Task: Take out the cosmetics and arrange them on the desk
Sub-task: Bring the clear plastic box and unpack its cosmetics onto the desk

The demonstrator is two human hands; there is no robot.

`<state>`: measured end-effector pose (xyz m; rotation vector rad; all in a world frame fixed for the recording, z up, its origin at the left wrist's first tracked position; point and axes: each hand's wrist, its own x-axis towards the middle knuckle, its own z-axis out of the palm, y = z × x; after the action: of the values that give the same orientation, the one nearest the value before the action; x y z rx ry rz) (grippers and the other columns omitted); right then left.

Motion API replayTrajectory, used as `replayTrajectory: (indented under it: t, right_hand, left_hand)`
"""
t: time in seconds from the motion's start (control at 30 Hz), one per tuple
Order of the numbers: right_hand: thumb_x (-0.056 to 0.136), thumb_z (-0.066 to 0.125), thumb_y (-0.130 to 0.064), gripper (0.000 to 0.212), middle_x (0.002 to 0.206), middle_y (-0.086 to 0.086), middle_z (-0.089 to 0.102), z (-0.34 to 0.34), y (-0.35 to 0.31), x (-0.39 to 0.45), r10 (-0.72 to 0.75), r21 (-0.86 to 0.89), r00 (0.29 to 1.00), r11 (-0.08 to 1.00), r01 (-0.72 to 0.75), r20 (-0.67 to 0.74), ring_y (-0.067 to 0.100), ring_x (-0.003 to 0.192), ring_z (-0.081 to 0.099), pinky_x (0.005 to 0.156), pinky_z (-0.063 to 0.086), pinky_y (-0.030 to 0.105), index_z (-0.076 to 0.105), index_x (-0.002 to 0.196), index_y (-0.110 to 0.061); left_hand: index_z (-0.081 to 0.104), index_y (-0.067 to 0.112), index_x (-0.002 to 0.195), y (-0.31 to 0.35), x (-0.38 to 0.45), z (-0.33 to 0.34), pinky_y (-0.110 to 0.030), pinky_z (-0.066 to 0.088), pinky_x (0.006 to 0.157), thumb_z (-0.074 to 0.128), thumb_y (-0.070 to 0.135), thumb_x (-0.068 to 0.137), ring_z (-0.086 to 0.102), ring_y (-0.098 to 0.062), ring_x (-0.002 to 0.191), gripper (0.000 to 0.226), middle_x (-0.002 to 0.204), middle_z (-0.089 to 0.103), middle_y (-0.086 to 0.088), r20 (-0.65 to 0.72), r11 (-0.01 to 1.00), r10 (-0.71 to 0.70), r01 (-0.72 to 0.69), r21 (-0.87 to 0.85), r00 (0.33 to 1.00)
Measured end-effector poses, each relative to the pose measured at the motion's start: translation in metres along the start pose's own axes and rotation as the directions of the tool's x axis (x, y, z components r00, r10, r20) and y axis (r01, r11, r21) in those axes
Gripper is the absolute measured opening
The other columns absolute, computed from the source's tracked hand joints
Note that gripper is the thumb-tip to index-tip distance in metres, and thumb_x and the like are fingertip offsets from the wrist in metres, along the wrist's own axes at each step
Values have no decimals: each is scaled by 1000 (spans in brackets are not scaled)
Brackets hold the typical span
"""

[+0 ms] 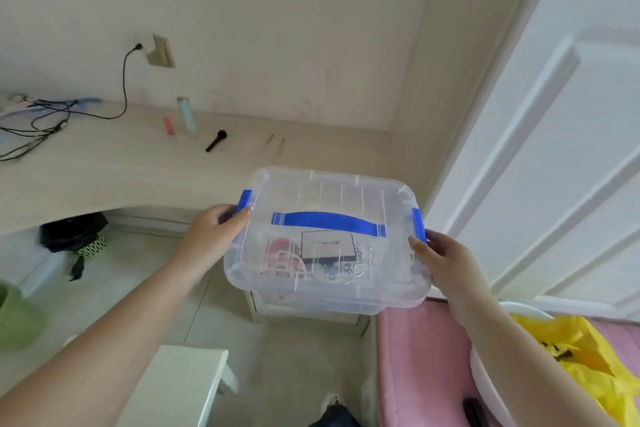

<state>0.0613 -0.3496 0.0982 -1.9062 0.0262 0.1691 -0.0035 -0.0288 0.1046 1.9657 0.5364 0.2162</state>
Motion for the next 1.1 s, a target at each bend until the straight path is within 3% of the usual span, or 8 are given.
replayTrajectory:
  t: [0.17,0.27,0.4,0.5,0.6,0.67,0.83,1.1]
  right_hand:
    - [89,57,-27,15,96,24,64,2,-24,95,-34,-4,998,999,35,57,17,71,53,69,40,31,68,87,-36]
    - [90,56,-25,14,87,16,67,7,-31,145,-28,-38,998,999,30,65,17,68,54,64,42,27,67,93,-33]
    - [92,54,-22,19,83,6,67,16,-33,191,-36,-28,997,999,38,61,15,67,55,61,43,24,65,107,-27]
    - [93,53,-21,18,74,-1,61,25,-31,227,17,-1,1000,1000,-17,25,11,62,52,58,40,22,63,107,-26]
    - [94,52,-16,17,61,-11,57,34,-29,257,65,62,998,996,-63,-17,-2,48,50,51,39,14,63,105,-22]
    - [93,53,-14,18,57,-13,60,39,-30,273,83,86,996,993,-79,-45,-3,46,51,55,41,18,64,106,-22]
    - [92,56,-16,23,68,-11,60,50,-37,319,94,52,987,995,-88,-134,1,53,53,60,41,22,64,112,-23]
    - [91,58,-18,31,76,-8,61,62,-29,363,137,13,975,991,-137,-174,11,64,54,70,44,28,61,122,-14]
  left_hand:
    - [65,2,89,34,80,19,-29,38,63,53,32,92,53,-20,72,33,76,58,-10,-54,997,-4,9,79,999]
    - [64,0,88,42,122,31,-29,38,62,53,32,92,53,-20,70,34,75,59,-17,-96,996,-15,24,91,995]
    - [52,19,61,48,166,45,-26,33,56,52,27,93,45,-16,57,33,56,45,2,-89,993,-26,36,115,996]
    - [53,20,61,47,204,52,-25,35,57,53,27,92,46,-14,56,32,57,47,3,-44,993,-29,34,111,999]
    - [66,12,80,45,245,58,-25,39,61,55,29,92,52,-16,65,23,69,58,-1,37,992,-60,55,113,998]
    - [69,15,85,47,272,59,-25,44,63,55,30,92,56,-16,67,21,73,62,-1,118,993,-91,81,84,989]
    - [70,21,80,51,336,65,-30,54,77,57,32,91,66,-21,80,20,90,72,-12,235,993,-114,108,35,965]
    - [70,14,76,46,382,75,-46,54,88,61,32,88,68,-35,88,23,90,71,-19,271,987,-161,156,37,949]
